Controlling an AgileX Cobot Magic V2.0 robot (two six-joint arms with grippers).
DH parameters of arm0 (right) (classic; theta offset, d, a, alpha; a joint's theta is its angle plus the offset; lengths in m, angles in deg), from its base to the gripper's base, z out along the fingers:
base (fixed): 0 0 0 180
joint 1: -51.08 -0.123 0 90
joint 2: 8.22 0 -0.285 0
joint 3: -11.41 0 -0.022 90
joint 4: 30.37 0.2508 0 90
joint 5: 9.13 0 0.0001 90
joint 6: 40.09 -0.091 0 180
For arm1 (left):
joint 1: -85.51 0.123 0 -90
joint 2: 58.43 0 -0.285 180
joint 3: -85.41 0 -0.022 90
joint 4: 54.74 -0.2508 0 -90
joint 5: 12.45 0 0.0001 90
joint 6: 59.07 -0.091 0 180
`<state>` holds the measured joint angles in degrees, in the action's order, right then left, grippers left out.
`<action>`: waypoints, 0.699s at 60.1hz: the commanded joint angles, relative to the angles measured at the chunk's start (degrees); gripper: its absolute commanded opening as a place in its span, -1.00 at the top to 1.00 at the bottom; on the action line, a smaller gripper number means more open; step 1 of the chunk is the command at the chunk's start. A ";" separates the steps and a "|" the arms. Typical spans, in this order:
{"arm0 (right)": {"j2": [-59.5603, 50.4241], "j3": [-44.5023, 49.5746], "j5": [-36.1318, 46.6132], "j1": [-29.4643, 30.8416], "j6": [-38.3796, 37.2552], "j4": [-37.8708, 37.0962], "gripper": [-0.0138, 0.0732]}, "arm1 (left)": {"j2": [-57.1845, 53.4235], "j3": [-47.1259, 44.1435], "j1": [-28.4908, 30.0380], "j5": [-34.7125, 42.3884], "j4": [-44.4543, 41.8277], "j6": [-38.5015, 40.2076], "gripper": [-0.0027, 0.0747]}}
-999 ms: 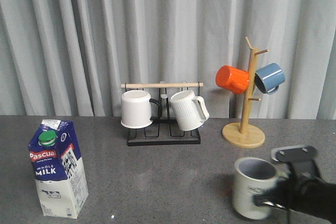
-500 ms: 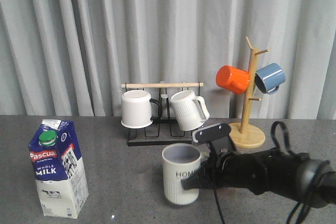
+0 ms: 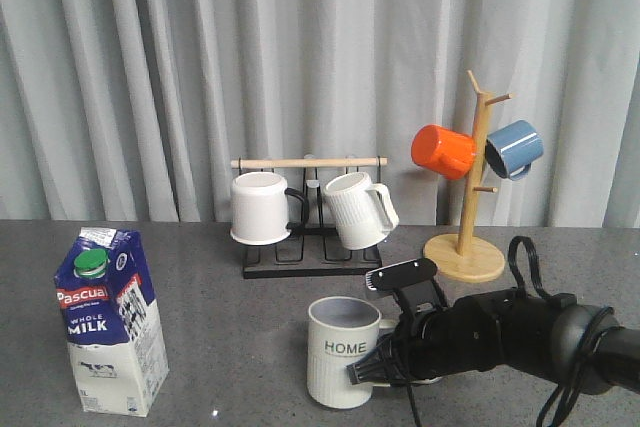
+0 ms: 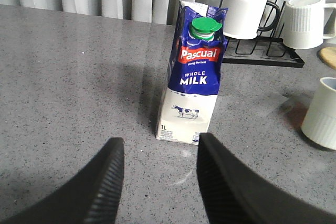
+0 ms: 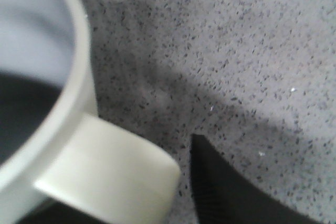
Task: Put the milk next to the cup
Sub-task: 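Slide the HOME mug toward the milk carton and release it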
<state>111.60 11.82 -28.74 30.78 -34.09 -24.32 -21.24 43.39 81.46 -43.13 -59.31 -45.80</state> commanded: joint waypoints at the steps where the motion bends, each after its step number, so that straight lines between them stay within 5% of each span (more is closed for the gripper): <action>1: -3.34 -1.64 0.29 0.07 0.90 0.37 -0.14 | 0.62 1.80 0.04 4.19 -0.05 0.02 0.08; 42: -9.96 -1.71 -7.37 0.07 1.57 0.59 -0.23 | 0.62 1.80 0.04 3.99 0.01 0.06 0.08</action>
<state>105.37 11.70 -37.04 30.78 -33.24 -23.92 -21.24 43.39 81.46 -43.13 -59.31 -45.80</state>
